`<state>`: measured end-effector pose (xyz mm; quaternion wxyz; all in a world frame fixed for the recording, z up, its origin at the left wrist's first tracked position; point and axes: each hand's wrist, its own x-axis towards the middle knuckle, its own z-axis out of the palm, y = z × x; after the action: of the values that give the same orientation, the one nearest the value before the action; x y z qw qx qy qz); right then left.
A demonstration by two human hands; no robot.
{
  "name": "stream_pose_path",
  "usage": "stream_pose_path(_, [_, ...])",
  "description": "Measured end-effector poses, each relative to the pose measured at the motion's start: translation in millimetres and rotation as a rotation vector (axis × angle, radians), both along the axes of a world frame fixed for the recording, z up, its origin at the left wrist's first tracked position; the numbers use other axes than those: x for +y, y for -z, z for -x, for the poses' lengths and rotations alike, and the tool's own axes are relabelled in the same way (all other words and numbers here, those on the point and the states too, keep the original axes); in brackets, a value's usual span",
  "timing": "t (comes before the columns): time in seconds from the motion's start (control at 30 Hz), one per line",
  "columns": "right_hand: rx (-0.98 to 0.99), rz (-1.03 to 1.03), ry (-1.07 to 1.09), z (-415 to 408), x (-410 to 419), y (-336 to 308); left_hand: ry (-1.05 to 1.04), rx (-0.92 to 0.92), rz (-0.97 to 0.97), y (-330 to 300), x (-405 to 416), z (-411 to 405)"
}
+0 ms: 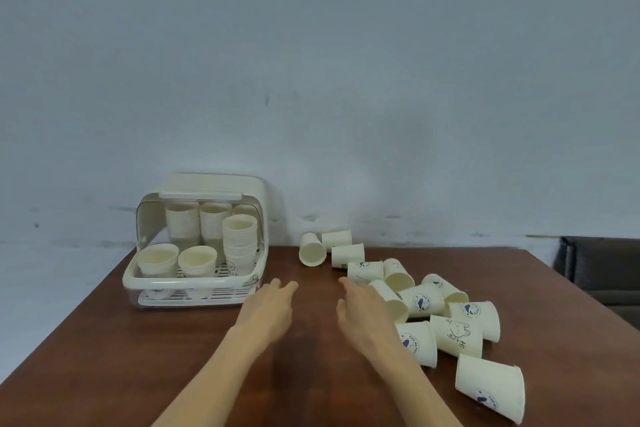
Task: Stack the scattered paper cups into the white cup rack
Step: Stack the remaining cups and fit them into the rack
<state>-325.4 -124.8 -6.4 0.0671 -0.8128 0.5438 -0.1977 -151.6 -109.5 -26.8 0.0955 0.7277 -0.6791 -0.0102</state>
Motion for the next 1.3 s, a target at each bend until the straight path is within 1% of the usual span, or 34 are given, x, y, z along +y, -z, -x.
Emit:
stream_pose_path(0.27, [-0.024,-0.023,0.023,4.7,-45.8,5.5,-0.031,-0.022,-0.040,12.2,-88.4,3.1])
stream_pose_path(0.43, [0.014,0.014,0.016,1.7,-65.1,9.3,-0.071,-0.007,-0.071,33.4,-133.6,5.4])
stream_pose_path(0.6, [0.062,0.029,0.008,-3.5,-76.4,13.6,-0.093,-0.045,-0.071,51.5,-168.8,-3.5])
stream_pose_path(0.67, [0.093,0.067,0.033,-7.2,-77.6,16.7,-0.094,-0.058,-0.076,57.2,-180.2,-8.9])
stream_pose_path(0.73, [0.061,0.194,0.064,-11.8,-79.3,24.0,-0.089,-0.068,-0.076,61.2,-187.7,-12.6])
stream_pose_path(0.8, [0.047,0.298,0.085,-14.4,-80.7,31.3,-0.083,-0.083,-0.051,64.9,-192.2,-14.0])
stream_pose_path(0.87, [0.054,0.314,0.081,-16.1,-80.1,33.5,-0.092,-0.102,-0.015,66.2,-193.0,-12.8])
stream_pose_path(1.1, [0.057,0.239,0.067,-8.5,-69.5,26.4,-0.103,-0.135,0.121,45.7,-166.7,-5.7])
stream_pose_path(1.2, [0.063,0.129,0.038,-2.1,-61.1,15.8,-0.105,-0.065,0.190,32.6,-147.4,-3.9])
stream_pose_path(1.3, [0.041,0.091,0.041,7.3,-50.1,6.9,-0.100,0.041,0.270,20.0,-122.9,0.3])
